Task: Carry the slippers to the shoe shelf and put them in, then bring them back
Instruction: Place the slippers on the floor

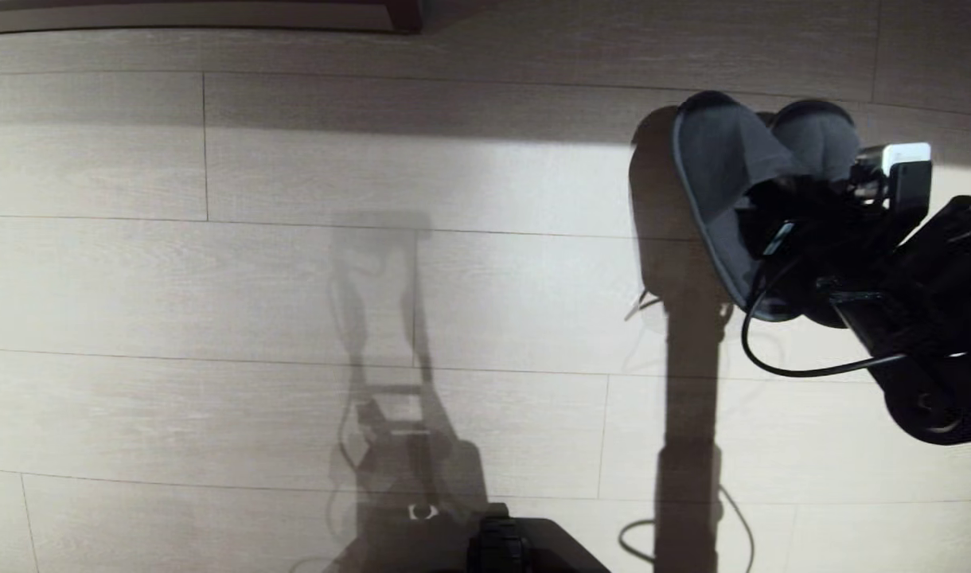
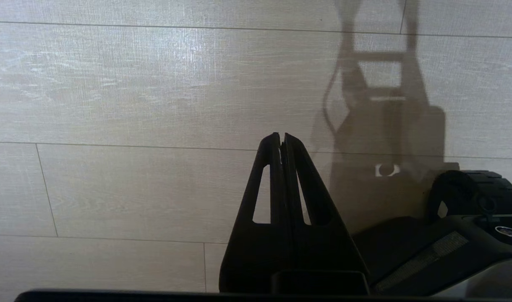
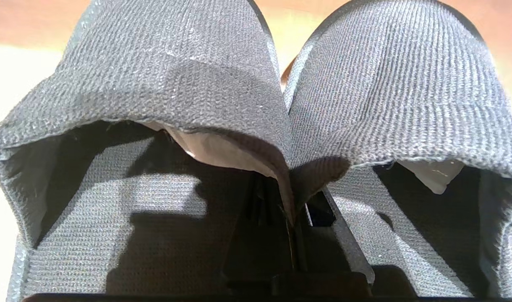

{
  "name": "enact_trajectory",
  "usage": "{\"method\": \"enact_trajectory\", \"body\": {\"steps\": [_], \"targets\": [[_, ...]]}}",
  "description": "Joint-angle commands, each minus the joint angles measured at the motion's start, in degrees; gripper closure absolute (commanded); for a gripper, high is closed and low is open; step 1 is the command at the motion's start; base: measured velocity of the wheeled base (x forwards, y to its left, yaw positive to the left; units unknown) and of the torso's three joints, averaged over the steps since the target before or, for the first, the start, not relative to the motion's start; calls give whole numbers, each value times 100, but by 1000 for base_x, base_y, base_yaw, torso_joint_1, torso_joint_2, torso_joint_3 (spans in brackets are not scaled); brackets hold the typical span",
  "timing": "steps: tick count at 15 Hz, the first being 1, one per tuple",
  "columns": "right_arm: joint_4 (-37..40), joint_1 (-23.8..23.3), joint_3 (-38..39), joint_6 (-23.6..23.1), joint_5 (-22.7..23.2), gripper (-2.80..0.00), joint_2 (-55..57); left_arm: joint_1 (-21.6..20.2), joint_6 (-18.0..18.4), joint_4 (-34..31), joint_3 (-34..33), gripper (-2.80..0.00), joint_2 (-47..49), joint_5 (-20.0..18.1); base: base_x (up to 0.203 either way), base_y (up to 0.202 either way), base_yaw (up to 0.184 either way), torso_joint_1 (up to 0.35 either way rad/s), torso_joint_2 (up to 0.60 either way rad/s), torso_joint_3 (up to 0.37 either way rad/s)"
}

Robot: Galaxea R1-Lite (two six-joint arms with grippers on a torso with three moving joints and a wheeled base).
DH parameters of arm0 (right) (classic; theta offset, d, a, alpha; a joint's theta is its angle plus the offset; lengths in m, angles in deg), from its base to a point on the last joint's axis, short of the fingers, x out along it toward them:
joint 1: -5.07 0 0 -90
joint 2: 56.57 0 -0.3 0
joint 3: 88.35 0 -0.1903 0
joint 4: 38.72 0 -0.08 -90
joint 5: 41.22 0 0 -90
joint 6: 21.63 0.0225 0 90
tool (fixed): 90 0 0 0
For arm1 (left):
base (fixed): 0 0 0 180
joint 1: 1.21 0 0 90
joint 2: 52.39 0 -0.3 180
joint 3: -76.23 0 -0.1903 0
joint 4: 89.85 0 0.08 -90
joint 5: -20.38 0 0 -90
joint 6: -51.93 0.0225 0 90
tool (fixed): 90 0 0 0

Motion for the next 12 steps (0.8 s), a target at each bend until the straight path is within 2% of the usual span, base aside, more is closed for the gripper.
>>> {"method": "enact_trajectory", "body": {"steps": [1,12], "targets": [[-300,35,67,26,-30,0,719,0,-2,0,0,0,-4,1,0,0,0,0,0,0],[-475,-119,1169,-23,-20,0,1015,-7,6,0,0,0,-4,1,0,0,0,0,0,0]]}}
